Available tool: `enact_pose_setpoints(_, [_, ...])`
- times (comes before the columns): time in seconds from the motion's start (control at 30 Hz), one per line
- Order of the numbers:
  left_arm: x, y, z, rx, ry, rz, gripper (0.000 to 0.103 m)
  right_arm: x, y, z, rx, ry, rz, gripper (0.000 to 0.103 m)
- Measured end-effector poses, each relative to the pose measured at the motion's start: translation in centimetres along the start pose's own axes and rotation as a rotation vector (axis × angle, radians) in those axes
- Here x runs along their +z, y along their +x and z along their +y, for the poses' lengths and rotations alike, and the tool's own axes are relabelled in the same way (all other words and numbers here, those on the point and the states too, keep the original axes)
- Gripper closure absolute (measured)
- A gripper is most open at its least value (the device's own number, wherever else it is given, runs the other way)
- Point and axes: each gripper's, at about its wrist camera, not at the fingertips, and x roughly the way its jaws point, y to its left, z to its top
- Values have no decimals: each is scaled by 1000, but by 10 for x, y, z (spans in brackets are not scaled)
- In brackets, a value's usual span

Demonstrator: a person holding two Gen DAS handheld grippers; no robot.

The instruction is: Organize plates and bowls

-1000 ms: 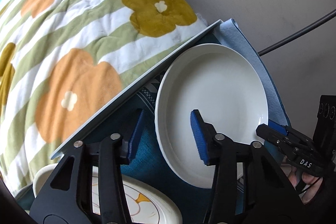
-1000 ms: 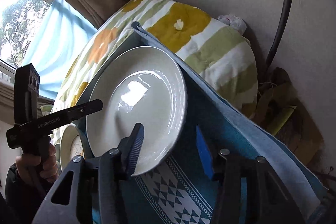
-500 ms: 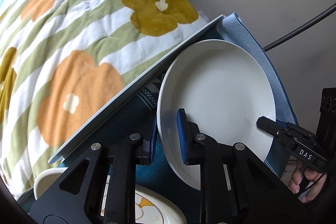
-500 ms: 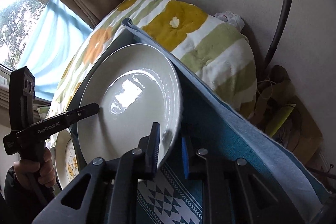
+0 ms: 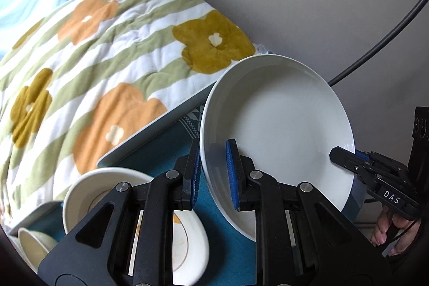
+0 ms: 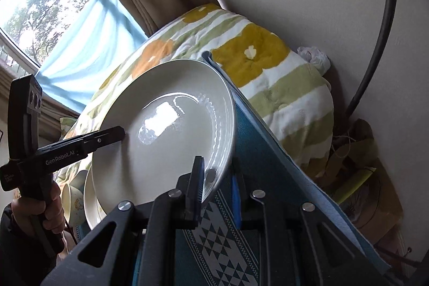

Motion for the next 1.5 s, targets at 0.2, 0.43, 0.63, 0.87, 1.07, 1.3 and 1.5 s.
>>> enact_pose_setpoints(0.2, [-41, -77, -15, 67, -123, -100, 87, 7, -52, 22, 85, -142, 11, 86])
enact_pose_setpoints(0.43, [-119, -152, -22, 169, -303, -191, 87, -12, -93, 59, 193, -364, 66, 86])
enact_pose_setpoints(0.63, [-197, -190, -14, 254, -447, -205, 87, -50, -97, 93, 281, -496, 136, 86])
enact_pose_setpoints(0.87, [-283, -203, 13, 313, -576, -163, 87, -109, -72, 125, 341, -598, 242, 86])
enact_pose_setpoints(1.07, [-343, -189, 47, 311, -643, -104, 87, -155, -38, 149, 331, -672, 311, 86])
enact_pose_setpoints(1.3, [-378, -164, 76, 290, -680, -48, 87, -194, -7, 165, 286, -717, 351, 86])
enact_pose_setpoints(1.5, [-381, -145, 86, 284, -656, -20, 87, -201, 1, 172, 235, -740, 340, 86])
